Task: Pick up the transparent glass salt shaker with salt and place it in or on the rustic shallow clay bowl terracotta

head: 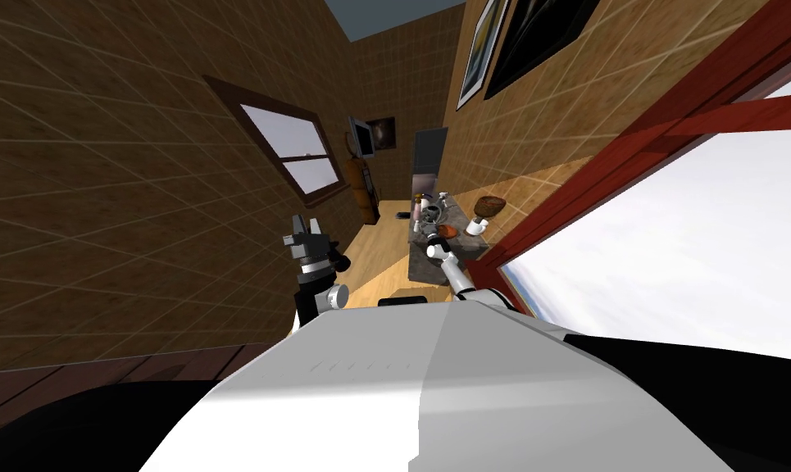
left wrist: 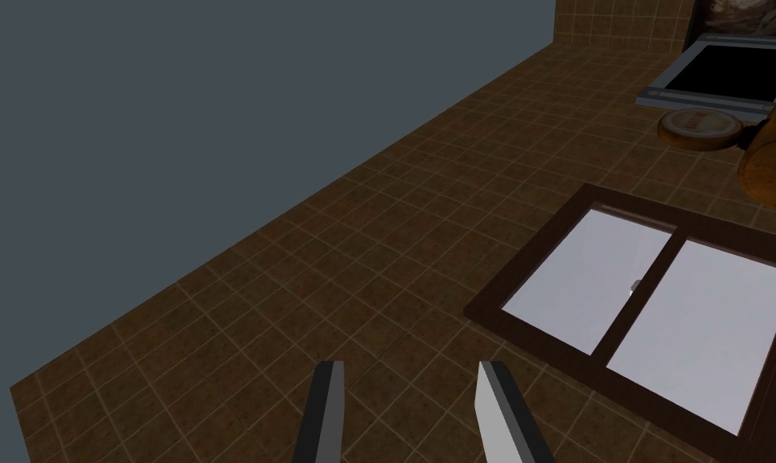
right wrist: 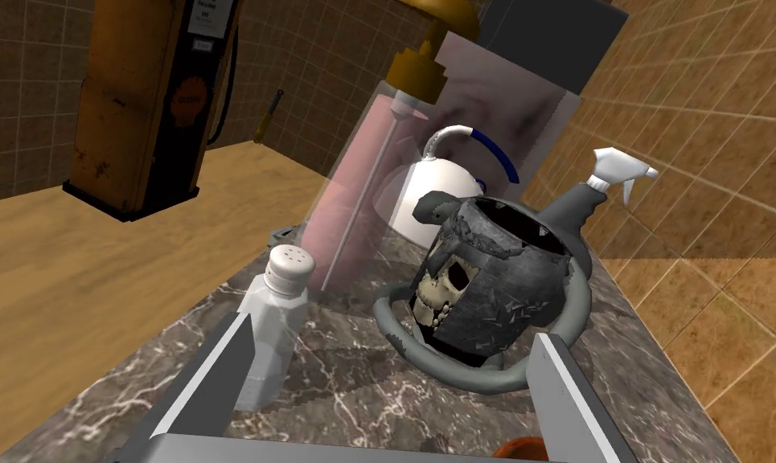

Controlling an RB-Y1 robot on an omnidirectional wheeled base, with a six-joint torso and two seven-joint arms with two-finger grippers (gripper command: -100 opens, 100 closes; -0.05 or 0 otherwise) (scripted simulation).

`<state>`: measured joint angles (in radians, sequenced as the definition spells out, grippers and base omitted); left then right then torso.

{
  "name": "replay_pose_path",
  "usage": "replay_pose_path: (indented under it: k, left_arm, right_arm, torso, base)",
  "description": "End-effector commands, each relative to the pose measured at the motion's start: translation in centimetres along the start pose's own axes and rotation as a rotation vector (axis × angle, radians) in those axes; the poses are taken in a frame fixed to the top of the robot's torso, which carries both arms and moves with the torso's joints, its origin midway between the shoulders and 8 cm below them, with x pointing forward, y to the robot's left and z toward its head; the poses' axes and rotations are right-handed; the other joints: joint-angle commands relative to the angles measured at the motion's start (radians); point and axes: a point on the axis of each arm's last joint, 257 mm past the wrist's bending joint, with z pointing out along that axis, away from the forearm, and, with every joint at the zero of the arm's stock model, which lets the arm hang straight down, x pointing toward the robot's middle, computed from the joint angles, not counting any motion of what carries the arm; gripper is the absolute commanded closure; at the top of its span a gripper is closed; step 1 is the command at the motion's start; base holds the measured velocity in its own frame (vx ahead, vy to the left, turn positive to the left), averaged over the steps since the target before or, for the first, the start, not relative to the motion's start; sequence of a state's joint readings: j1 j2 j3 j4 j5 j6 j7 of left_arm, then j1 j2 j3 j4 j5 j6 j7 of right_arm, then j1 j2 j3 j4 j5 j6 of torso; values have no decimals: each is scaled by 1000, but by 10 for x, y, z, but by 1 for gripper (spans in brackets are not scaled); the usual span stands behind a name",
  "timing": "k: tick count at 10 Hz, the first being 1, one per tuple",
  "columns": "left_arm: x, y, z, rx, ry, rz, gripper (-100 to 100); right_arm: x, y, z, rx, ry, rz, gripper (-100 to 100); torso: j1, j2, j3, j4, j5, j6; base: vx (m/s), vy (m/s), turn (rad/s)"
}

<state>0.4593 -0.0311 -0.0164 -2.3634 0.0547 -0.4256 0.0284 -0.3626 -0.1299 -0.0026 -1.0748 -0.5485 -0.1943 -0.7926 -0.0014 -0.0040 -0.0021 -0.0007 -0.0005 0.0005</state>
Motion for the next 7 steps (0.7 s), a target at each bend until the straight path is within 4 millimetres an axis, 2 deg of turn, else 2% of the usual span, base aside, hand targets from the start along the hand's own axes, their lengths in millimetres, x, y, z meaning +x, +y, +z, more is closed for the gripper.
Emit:
replay_pose_path:
  k: [1, 3, 4, 7]
  left_arm:
    - [0, 0, 0, 0, 0, 0, 0]
    - [0, 0, 0, 0, 0, 0, 0]
    - [0, 0, 0, 0, 0, 0, 0]
    - [0, 0, 0, 0, 0, 0, 0]
  right_arm:
    - [-9, -6, 1, 12, -23, 25, -100]
    - [-20, -32, 5, 50, -72, 116, -100]
    - [-20, -32, 5, 50, -72, 116, -100]
    - [-29, -76, 6, 106, -135, 240, -100]
  torso:
    - [0, 0, 0, 0, 0, 0]
    - [0, 0, 0, 0, 0, 0]
    - [0, -1, -1, 0, 0, 0]
    - [-1, -1, -1, 0, 0, 0]
  base:
    - [36, -15, -9]
    - [56, -22, -37]
    - [58, -26, -8]
    - [68, -37, -44]
